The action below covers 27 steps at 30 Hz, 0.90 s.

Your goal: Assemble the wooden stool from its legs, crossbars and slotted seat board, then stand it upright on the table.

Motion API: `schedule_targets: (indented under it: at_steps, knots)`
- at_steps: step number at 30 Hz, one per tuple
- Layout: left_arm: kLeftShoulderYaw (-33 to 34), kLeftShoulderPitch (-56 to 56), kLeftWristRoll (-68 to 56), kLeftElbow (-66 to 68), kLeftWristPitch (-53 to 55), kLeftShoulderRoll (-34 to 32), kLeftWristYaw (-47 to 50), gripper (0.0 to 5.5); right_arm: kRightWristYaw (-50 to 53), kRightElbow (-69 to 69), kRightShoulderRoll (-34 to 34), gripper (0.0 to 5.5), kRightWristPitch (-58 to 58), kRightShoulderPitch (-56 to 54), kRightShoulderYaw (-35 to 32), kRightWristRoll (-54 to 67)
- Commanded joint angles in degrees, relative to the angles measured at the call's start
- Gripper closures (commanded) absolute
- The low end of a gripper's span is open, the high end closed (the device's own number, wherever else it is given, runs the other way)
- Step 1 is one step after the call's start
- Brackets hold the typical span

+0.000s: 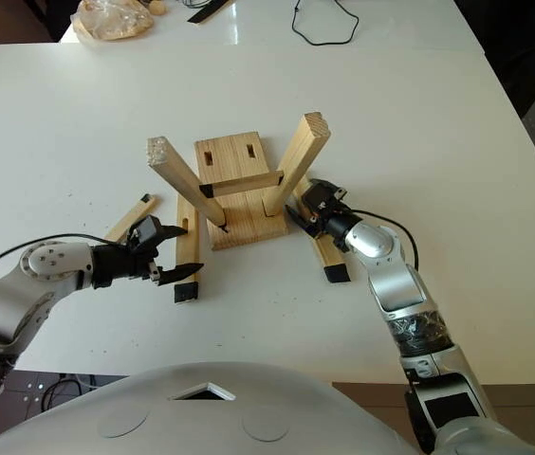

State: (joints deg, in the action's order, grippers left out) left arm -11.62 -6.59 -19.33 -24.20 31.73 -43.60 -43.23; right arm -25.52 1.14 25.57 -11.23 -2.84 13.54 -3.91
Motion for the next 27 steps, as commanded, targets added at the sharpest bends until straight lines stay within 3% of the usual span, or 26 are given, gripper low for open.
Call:
schedule_targets:
  at_steps: [1,9,20,27]
  knots:
    - [-0.1,-1.9,4.4,6.8,-1.5,-0.5,1.4,1.27,1.2,-6.5,1.3,1.69,1.1,2.2,-1.8,-1.5]
    - [2.6,-3.2,4.7,13.1,-6.0,-2.4,-1.0,1.27,0.8,-12.1,3.6,1.69,4.7,2.4,-7.8,0.6]
    - [7.3,-0.3,0.7,8.9,-4.5,-2.2,-3.6,1.27,-2.3,-13.8,8.5,1.69,7.9,2.9,-12.1,1.5]
    - [17.3,10.7,-14.4,5.6,4.8,6.3,0.8,1.27,-9.6,-0.7,10.4,1.69,5.6,2.5,-12.7,5.4]
